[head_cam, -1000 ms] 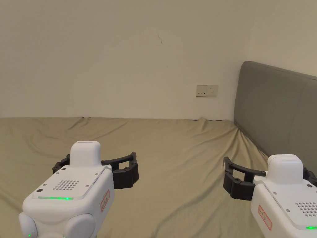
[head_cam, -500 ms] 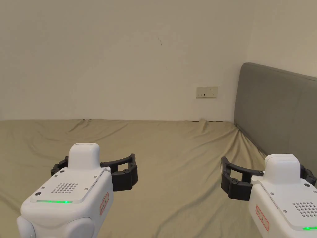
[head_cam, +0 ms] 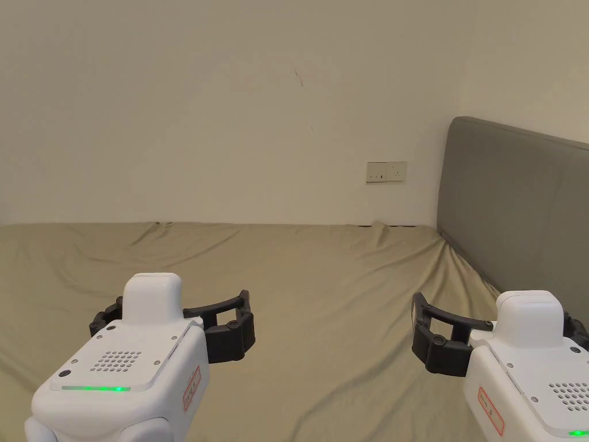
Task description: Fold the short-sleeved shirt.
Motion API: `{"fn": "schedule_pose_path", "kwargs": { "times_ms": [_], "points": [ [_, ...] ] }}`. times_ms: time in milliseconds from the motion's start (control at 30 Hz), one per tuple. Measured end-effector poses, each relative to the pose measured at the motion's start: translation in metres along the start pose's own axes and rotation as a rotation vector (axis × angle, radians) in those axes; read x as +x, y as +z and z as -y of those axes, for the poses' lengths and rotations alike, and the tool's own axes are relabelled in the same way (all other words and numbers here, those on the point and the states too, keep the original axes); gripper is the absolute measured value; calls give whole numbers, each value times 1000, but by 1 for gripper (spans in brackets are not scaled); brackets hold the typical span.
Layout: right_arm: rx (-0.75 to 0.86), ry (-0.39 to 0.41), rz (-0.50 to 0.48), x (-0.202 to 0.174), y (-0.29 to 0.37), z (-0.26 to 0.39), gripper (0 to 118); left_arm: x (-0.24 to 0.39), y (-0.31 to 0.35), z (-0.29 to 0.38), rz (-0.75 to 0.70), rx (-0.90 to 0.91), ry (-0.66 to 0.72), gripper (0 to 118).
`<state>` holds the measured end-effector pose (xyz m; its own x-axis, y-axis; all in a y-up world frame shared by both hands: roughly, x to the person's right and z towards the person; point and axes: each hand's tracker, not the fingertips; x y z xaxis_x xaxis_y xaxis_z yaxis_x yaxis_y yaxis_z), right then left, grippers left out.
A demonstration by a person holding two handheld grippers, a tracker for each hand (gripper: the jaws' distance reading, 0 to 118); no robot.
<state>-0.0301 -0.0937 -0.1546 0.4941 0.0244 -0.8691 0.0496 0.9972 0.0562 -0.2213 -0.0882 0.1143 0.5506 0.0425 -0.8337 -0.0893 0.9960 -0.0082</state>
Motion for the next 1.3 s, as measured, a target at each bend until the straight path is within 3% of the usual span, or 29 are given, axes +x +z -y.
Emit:
{"fn": "schedule_pose_path", "kwargs": {
  "times_ms": [200, 233, 267, 300, 333, 400, 633, 767, 867, 967, 1133, 1167, 1200, 1233, 1300],
  "points": [
    [-11, -25, -6, 2, 7, -3, 118, -1, 6, 2, 4, 21, 26, 118],
    [-14, -20, -7, 5, 7, -2, 107, 0, 8, 2, 19, 26, 30, 104],
    [-16, -14, -8, 7, 8, -2, 77, 1, 11, 2, 33, 35, 32, 74],
    [-14, -8, -7, 8, 10, -3, 20, 4, 13, 2, 35, 47, 26, 34],
    [-11, 0, 5, 9, 11, -4, 2, 8, 14, 2, 29, 54, 15, 1],
    [7, -38, 65, 14, 10, -2, 2, 13, 16, 3, 30, 69, 8, 1],
    [-26, -32, 31, 7, -1, 1, 2, 5, 27, 0, 16, 64, 9, 1],
    [-31, -50, -113, -30, -20, 1, 2, -41, 55, -2, -115, 61, 13, 1],
    [-37, -40, -248, -77, -36, 6, 2, -89, 87, 2, -293, 40, 1, 1],
    [-72, -79, -371, -114, -43, 14, 2, -135, 109, 12, -363, -31, 96, 1],
    [-100, -56, -409, -134, -49, 27, 2, -156, 92, 48, -351, -168, 160, 5],
    [-103, -42, -409, -133, -45, 29, 2, -158, 82, 58, -341, -204, 172, 33],
    [-107, -34, -405, -132, -46, 32, 2, -160, 71, 67, -333, -271, 201, 84],
    [-117, -27, -398, -129, -49, 35, 2, -165, 55, 79, -310, -371, 248, 118],
    [-142, -23, -386, -124, -52, 41, 2, -171, 25, 112, -275, -506, 359, 118]
  ]
}}
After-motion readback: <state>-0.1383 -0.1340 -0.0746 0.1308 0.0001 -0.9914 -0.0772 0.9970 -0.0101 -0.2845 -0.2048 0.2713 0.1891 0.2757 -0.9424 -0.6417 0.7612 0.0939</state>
